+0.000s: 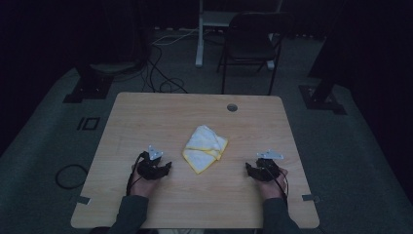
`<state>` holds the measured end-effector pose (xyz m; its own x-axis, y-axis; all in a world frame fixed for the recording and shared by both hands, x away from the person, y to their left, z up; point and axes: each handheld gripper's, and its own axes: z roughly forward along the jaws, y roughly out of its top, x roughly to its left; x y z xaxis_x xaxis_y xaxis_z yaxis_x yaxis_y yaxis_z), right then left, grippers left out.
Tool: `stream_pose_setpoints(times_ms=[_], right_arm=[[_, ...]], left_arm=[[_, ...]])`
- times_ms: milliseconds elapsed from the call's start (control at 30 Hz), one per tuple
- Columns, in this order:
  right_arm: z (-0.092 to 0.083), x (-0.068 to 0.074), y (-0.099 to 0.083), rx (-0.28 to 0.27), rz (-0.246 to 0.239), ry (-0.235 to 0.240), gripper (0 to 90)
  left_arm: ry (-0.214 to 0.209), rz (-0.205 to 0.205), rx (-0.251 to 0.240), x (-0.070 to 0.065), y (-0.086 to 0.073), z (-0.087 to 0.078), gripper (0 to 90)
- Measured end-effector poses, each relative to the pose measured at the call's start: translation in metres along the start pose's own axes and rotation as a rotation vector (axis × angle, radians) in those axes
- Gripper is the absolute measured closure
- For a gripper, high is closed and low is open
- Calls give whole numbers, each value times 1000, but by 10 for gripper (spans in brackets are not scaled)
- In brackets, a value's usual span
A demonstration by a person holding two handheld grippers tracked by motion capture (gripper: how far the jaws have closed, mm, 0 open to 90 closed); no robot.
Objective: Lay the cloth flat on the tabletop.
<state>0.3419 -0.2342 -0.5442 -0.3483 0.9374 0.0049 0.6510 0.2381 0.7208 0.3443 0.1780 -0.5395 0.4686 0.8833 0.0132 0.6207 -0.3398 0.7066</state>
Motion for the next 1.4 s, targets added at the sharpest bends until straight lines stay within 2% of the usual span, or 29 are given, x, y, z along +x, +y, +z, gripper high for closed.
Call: stream_pose_setpoints(times_ms=[167, 667, 767, 1100, 1400], right_arm=[[-1, 0, 0, 4, 3, -3, 429], [-2, 2, 0, 7, -6, 2, 474], [-2, 2, 0, 7, -7, 3, 486], [-4, 4, 1, 4, -25, -10, 510], [-5, 7, 1, -2, -39, -7, 511]], left_arm=[[-2, 11, 10, -1, 3, 0, 484], [-40, 86, -21, -16, 24, -2, 491], [-36, 98, -24, -19, 28, -3, 491], [-34, 174, -47, -30, 43, 2, 487], [-38, 209, -64, -36, 54, 6, 486]])
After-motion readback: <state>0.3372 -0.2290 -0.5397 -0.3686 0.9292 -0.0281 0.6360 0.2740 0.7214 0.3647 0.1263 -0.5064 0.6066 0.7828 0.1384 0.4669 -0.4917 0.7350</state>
